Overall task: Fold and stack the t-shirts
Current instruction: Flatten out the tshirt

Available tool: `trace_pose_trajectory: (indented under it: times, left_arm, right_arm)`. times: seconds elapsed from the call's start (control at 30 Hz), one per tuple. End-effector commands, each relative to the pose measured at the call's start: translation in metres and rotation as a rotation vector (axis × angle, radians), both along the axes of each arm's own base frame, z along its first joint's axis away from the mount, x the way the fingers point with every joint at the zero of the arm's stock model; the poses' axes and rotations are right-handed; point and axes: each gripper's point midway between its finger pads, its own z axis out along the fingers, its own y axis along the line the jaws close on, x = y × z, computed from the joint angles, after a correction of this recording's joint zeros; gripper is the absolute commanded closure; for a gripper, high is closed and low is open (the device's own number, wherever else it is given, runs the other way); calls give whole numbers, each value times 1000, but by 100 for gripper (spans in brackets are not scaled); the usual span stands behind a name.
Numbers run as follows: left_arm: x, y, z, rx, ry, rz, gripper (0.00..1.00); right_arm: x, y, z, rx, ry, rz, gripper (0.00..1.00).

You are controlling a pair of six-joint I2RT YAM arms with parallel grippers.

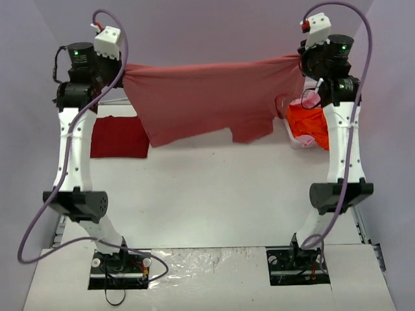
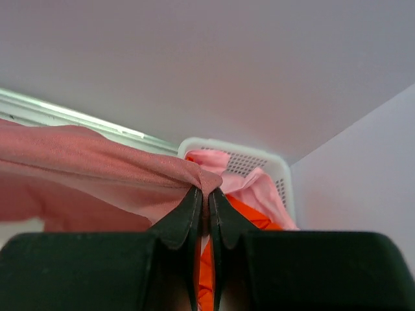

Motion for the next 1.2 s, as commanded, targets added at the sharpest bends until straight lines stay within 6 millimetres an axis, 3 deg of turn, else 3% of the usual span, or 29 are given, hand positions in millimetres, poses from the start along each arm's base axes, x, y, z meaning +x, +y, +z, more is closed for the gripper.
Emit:
trace_pose_trajectory:
  times: [0.0,0.03,0.07,0.1,0.13,0.17,0.2,0.27,0.33,0.37,0.4,0.43,0.47,0.5,0.57,0.6,0.63,0.67,0.7,0.73,0.83,0.87,0.93,0.97,1.07,1.1,1.13,1.17]
  left_arm:
    - [-60,10,80,-6,-189,43,97]
    - [-62,10,60,8,-146,41,98]
    - [-80,12,73,12,-186,46,98]
    - [-86,14,66,19,-175,51,98]
    - [-99,15,49,29,-143,51,98]
    - [-104,15,39,34,-129,48,98]
    - [-112,16,30,36,-115,48,98]
    - [-135,15,1,36,-68,36,98]
    - [-163,13,-5,26,-70,28,98]
    - [-172,10,-33,21,0,8,98]
    - [-193,6,-44,15,16,-14,98]
    - [-205,6,-37,16,-7,-14,98]
    - [-215,4,-44,10,6,-27,98]
    - [-235,4,-33,10,-41,-27,98]
    - [-257,5,-25,10,-58,-25,98]
    - [-269,5,-4,9,-113,-25,98]
    - [-279,6,1,13,-109,-24,98]
    - [-284,6,11,16,-125,-23,98]
    - [-290,8,35,21,-179,-15,98]
    - [-284,9,39,34,-175,-17,98]
    - [-258,14,49,63,-177,3,98]
    - [-248,15,48,70,-170,5,98]
    - [-216,16,34,83,-137,10,98]
    - [-204,17,28,87,-127,12,98]
    - [-155,16,1,88,-85,13,98]
    - [-130,16,-19,86,-33,10,98]
    - [-112,16,-20,86,-47,13,98]
    - [-84,14,-45,85,12,9,98]
  right_arm:
    - [-64,-8,91,21,-212,-31,100]
    - [-72,-6,91,25,-209,-22,100]
    - [-74,-3,69,39,-156,-8,100]
    - [-97,-2,78,45,-178,-2,100]
    - [-106,0,72,50,-166,5,100]
    - [-109,4,41,62,-94,21,100]
    - [-134,5,51,68,-126,31,100]
    - [-154,9,37,92,-106,40,100]
    - [-186,10,22,105,-97,42,100]
    - [-197,10,16,111,-93,41,100]
    - [-220,10,13,120,-101,40,100]
    - [-232,10,13,124,-107,40,100]
    - [-243,11,12,130,-106,39,100]
    - [-266,12,18,142,-120,42,100]
    - [-288,13,30,152,-151,46,100]
    - [-301,7,34,152,-157,25,100]
    - [-311,5,54,148,-203,20,100]
    - [-312,3,62,146,-218,16,100]
    - [-307,5,67,144,-222,27,100]
    - [-307,4,82,139,-254,29,100]
    - [-270,-2,85,115,-230,11,100]
    - [-245,-4,75,112,-196,8,100]
    - [-221,-5,62,102,-155,15,100]
    - [-197,-6,45,98,-115,15,100]
    - [-151,-12,11,84,-47,4,100]
    - [-141,-14,5,78,-37,-1,100]
    - [-130,-16,-3,70,-23,-6,100]
    - [-108,-21,-16,59,-4,-20,100]
